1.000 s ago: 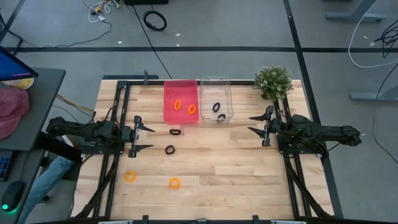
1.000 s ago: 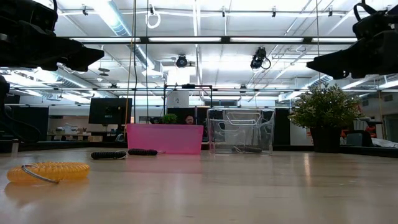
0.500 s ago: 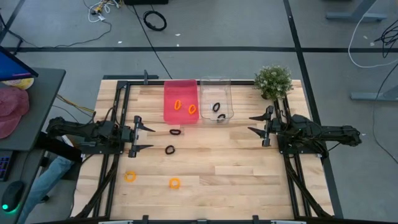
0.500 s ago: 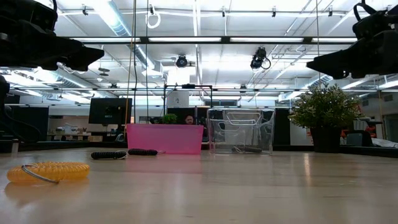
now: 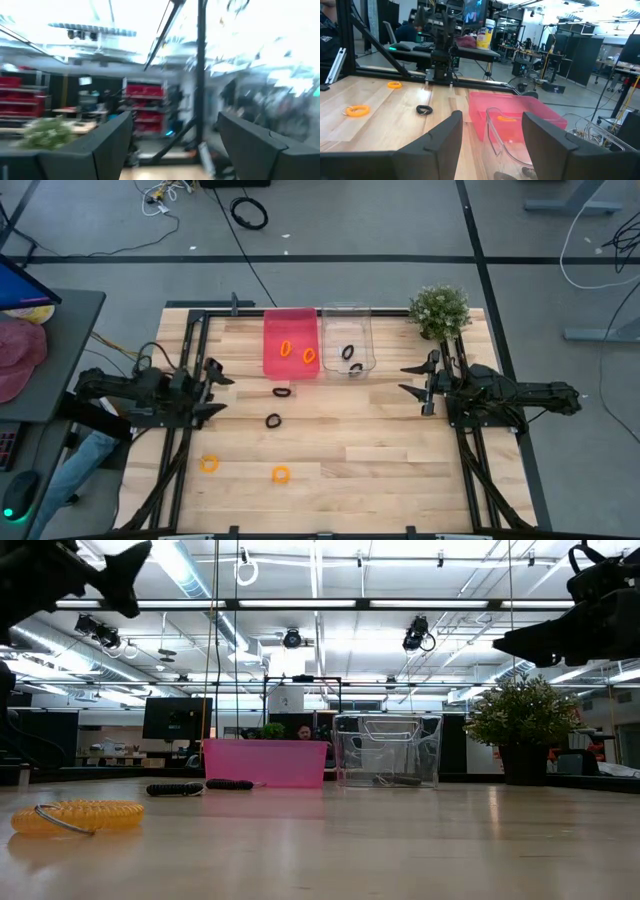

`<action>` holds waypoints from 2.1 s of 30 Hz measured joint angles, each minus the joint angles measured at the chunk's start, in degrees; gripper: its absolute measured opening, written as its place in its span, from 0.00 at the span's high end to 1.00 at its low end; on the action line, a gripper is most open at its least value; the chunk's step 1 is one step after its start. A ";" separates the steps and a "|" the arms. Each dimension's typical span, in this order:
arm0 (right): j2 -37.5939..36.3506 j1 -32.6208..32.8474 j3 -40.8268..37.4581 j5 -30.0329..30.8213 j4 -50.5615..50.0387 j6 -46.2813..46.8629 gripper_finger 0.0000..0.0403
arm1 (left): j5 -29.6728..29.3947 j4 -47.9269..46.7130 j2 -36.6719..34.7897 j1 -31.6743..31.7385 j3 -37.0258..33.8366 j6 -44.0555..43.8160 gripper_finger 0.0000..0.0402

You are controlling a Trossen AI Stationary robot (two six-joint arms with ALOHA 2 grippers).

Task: Sort spring keychains
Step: Put the yellow spring keychain into the red bin

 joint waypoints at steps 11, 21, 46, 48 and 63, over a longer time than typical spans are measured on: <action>0.02 0.01 0.00 0.00 0.00 0.00 0.48 | 23.83 6.17 3.26 -1.86 7.96 -9.68 0.26; 0.02 -0.01 0.00 0.00 0.00 -0.01 0.48 | 10.74 -23.37 28.62 -18.00 29.69 2.69 0.26; 0.02 0.00 0.02 0.00 0.00 -0.01 0.48 | -24.77 -87.19 62.32 -47.51 53.59 -54.02 0.26; 0.02 -0.01 0.02 0.00 0.00 -0.01 0.48 | -24.51 -89.25 64.40 -49.16 53.57 -60.02 0.26; 0.02 0.01 0.02 -0.01 0.00 -0.02 0.48 | -19.21 -91.85 78.06 -59.15 53.57 -84.28 0.26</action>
